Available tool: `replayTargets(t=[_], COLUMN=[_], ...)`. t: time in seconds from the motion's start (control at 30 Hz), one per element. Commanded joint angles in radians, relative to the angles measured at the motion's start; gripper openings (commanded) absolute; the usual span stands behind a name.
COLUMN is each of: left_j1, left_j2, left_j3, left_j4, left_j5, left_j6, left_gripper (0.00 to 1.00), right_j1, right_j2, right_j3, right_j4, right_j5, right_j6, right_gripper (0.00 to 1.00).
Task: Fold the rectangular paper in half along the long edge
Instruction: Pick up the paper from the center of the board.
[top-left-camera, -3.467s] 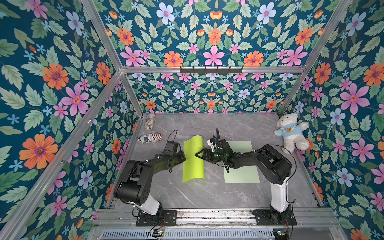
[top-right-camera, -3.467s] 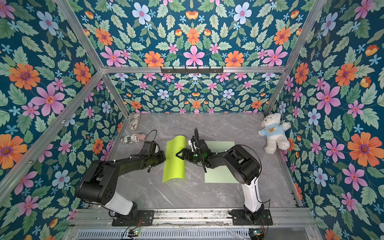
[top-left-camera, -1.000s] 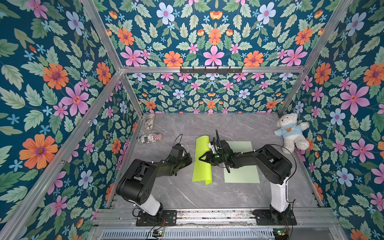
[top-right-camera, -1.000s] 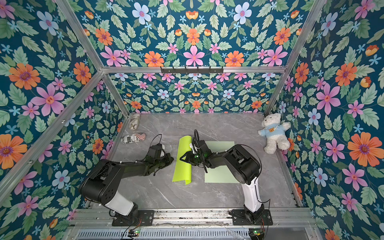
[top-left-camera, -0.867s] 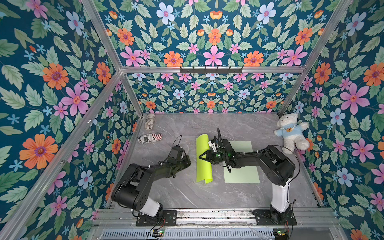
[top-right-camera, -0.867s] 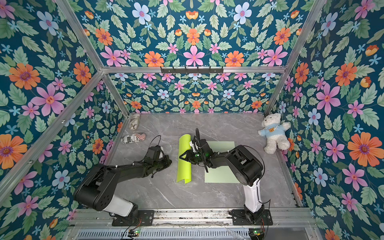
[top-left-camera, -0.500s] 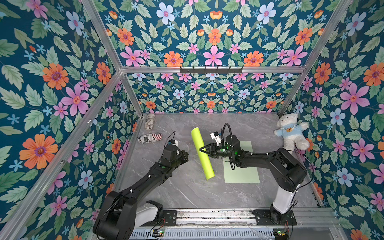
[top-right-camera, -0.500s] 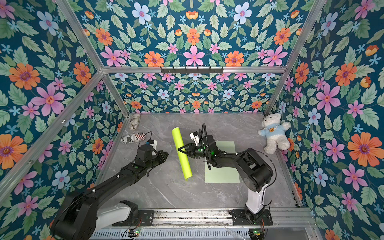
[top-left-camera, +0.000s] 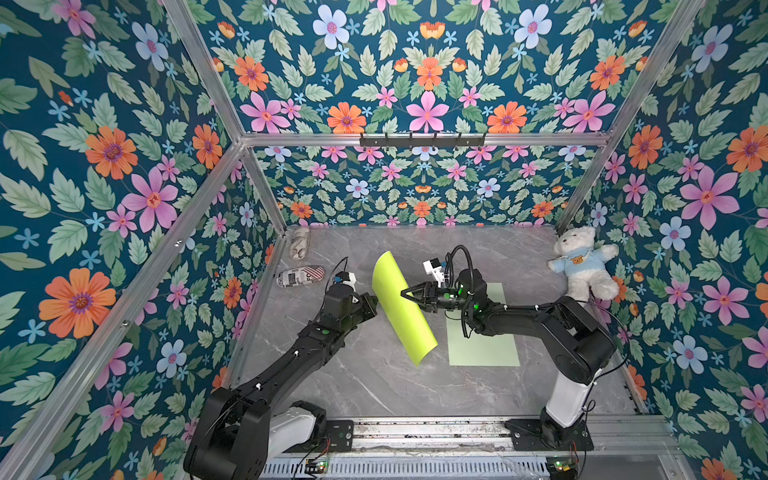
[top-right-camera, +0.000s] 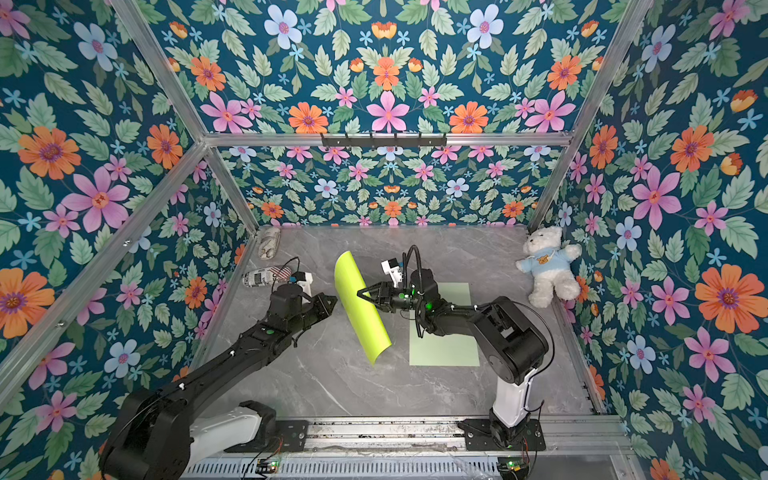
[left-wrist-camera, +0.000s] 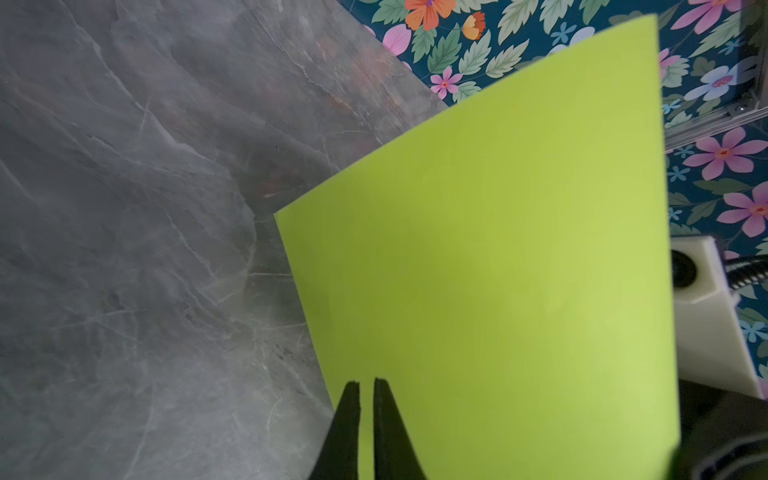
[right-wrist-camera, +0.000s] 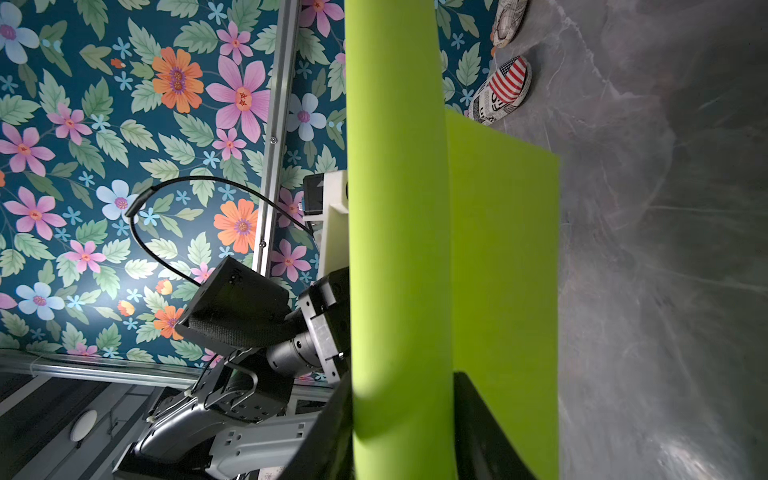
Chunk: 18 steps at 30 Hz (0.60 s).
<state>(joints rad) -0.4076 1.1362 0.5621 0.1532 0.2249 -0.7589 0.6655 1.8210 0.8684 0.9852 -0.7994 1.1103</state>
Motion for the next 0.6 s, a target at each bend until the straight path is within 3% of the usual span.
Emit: replayTargets(t=[0.0,0.37,0.57], left_j1=[0.005,0.101,0.188], left_j2=[-0.047,-0.328,-0.318], left_j3=[0.007,-0.059,-0.120], left_j4=[-0.024,-0.004,0.271], left_j5=[-0.032,0.083,0.252], left_j6=[0.003,-0.056,-0.205], left_gripper=[0.13,0.20,0.26], right_j1=[0.001,-0.020,-0.040], right_j2=[-0.003,-0.096,-0.147], right_j3=[-0.008,-0.004,0.072], right_j4=[0.140,0.394,0.538], right_j5=[-0.025,-0.032,-0.024], right_j6=[0.085,0.340,0.510], right_gripper=[0.39,0.38,0.38])
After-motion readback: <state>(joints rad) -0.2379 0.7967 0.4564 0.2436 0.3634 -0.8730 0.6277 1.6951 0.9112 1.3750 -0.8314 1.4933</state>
